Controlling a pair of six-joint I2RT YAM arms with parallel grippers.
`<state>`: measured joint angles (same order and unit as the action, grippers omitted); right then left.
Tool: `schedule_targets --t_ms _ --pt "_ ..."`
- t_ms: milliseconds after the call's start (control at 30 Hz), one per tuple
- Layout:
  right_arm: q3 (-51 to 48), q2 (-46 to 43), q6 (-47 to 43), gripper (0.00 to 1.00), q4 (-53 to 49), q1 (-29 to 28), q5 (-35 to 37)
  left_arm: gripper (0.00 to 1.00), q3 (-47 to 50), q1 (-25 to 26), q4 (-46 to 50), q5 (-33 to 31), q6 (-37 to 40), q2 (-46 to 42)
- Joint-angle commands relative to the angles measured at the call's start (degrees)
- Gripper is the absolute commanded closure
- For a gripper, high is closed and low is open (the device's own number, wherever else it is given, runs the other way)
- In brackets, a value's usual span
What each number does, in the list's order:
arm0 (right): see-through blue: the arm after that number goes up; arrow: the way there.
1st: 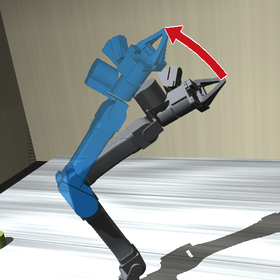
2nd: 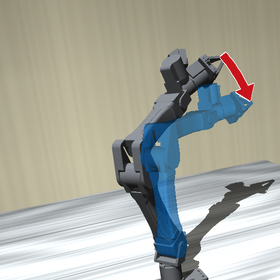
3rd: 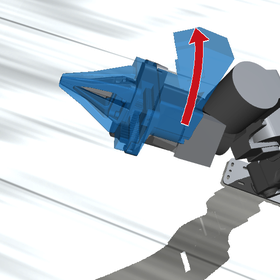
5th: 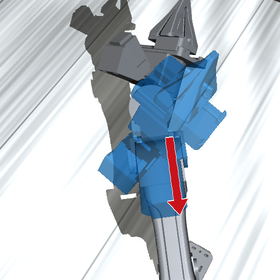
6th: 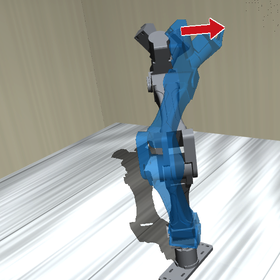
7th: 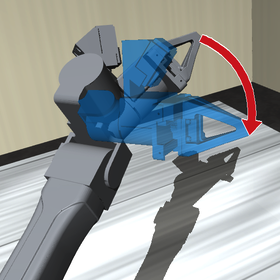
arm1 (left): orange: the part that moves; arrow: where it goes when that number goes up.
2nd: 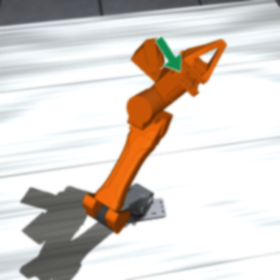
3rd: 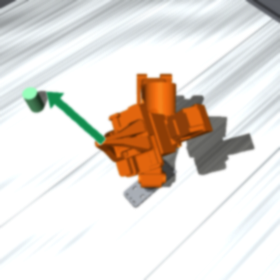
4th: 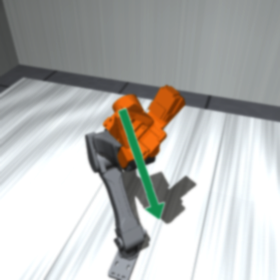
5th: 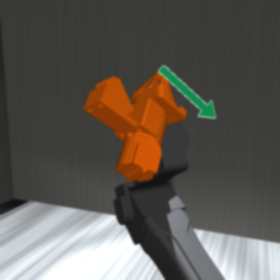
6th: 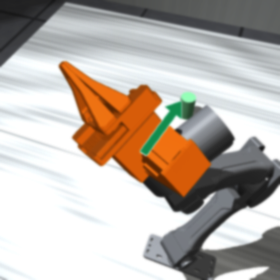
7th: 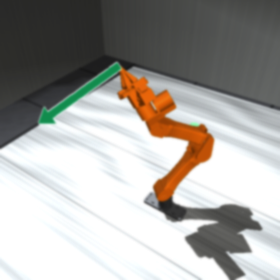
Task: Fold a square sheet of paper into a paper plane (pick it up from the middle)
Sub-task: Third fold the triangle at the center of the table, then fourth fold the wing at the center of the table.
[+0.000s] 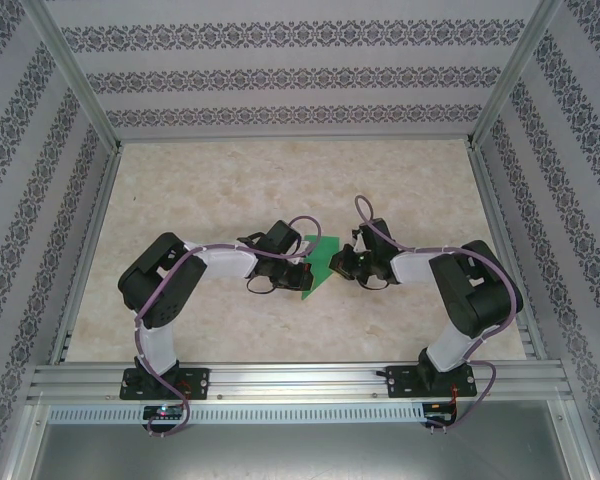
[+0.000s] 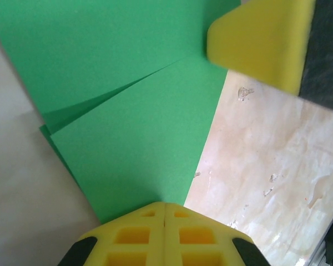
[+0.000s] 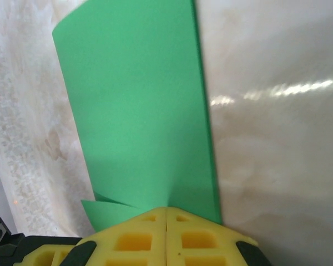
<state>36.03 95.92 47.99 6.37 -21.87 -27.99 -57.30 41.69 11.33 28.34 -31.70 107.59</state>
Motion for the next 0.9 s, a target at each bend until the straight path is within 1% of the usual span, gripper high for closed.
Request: schedule_targets --t_ms 0,100,200,300,367,433,533,633,667,767,867 --pt "1.5 0.9 -3.2 0.93 -2.3 3.6 5.8 0.98 3.3 -0.5 10.6 -5.5 2.0 1.0" --pt "2.2 0.3 -3.7 0.92 -3.0 4.9 4.8 0.97 2.3 -0.5 10.8 -4.8 2.5 0.9" --pt "3.5 -0.8 -4.4 0.91 -5.0 5.0 3.7 0.95 1.0 -0.4 10.8 -3.3 3.0 0.3" --pt "3.3 -4.0 -3.5 0.89 -5.2 4.9 2.4 0.92 -1.4 -0.5 11.3 -2.3 3.4 -0.9" --pt "2.7 -6.4 -2.8 0.85 -5.7 4.7 2.7 0.89 -3.9 -0.5 12.1 -2.2 3.7 -1.8" --pt "2.1 -8.5 -2.5 0.78 -6.4 4.2 2.6 0.87 -6.8 -0.4 13.1 -2.2 4.0 -2.8" --pt "1.6 -10.5 -2.4 0.71 -7.6 3.7 2.6 0.84 -9.2 -0.6 13.4 -4.5 3.9 -4.8" --pt "1.0 -11.4 -2.3 0.66 -7.8 3.1 1.9 0.85 -11.1 -1.2 15.3 -8.8 3.6 -4.6" --pt "0.9 -11.7 -2.4 0.65 -8.1 2.8 1.8 0.85 -11.5 -1.5 15.8 -9.1 3.7 -4.0" --pt "0.1 -11.9 -2.2 0.59 -8.1 2.1 2.2 0.88 -11.7 -2.9 16.2 -9.3 3.8 -1.9" --pt "-0.9 -11.6 -1.6 0.57 -7.3 1.2 1.6 0.88 -11.6 -3.6 14.9 -7.9 3.8 -0.6"
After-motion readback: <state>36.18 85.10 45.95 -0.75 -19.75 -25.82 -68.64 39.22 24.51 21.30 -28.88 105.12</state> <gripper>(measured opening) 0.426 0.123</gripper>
